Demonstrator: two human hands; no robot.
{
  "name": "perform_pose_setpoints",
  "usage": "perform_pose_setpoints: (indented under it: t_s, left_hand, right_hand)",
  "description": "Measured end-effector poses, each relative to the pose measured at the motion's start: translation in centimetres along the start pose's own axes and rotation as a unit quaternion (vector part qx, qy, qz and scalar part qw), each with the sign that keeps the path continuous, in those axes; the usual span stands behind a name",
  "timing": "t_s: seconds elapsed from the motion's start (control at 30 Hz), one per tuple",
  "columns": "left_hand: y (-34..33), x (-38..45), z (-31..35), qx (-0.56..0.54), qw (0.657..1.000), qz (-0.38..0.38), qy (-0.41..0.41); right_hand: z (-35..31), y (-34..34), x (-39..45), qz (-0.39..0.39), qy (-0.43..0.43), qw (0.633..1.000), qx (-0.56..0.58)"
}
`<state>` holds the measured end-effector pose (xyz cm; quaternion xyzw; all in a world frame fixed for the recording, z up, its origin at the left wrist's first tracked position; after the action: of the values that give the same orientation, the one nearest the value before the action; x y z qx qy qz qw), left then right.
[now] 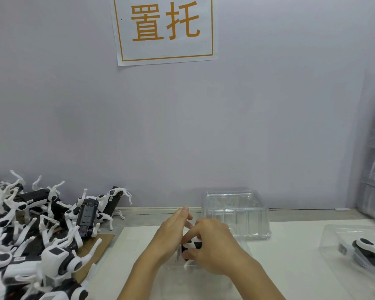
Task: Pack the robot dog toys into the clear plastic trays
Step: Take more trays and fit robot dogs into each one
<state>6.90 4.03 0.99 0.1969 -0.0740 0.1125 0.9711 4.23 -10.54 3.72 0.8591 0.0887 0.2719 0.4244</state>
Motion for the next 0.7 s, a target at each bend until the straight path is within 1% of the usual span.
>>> perform_pose_setpoints:
  t_s: [0.1,0.17,0.3,0.43,0.5,0.57,0.63,0.7]
  left_hand:
    - [0.0,-0.1,-0.1,0.002,1.000,0.003,0.002]
    - [0.1,-0.1,-0.1,0.010,1.000,0.008,0.002]
    - [0.1,-0.3,0.0,0.022,1.000,0.000,0.006]
    - [0.1,-0.4,0.2,0.030,1.000,-0.008,0.006]
    - [0.2,-0.5,0.4,0.040,0.999,-0.012,0.006]
    - [0.3,-0.7,0.6,0.061,0.998,-0.027,-0.005]
    - [0.5,-1.1,0.9,0.085,0.995,-0.048,-0.023]
    - [0.6,-1.3,1.2,0.150,0.986,-0.049,-0.058]
  right_hand:
    - [0.6,0.4,-0.1,-0.016,-0.013,1.000,0.024]
    - [1.2,0.8,-0.2,-0.001,-0.037,0.998,0.049]
    - [2.4,1.8,-0.3,0.050,-0.061,0.996,-0.048]
    - [3.0,1.7,-0.4,0.035,-0.089,0.994,-0.058]
    - [2.9,1.5,-0.4,0.047,-0.092,0.992,-0.068]
    - [2.9,1.3,-0.3,0.054,-0.088,0.992,-0.076]
    - [3.0,1.3,-0.2,0.044,-0.089,0.993,-0.068]
    - [3.3,1.5,-0.1,0.041,-0.092,0.995,-0.027]
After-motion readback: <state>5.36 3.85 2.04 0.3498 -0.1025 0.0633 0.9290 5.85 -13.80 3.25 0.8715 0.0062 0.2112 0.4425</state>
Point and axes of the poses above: each hand's wrist, its own x-axis towards the middle knuckle, its own y-axis out of the back of the hand, z = x × y, the point moved 1 cm from there along x, towards the middle knuckle, and after that the axes turned 9 degrees about z, right-handed, at the moved point
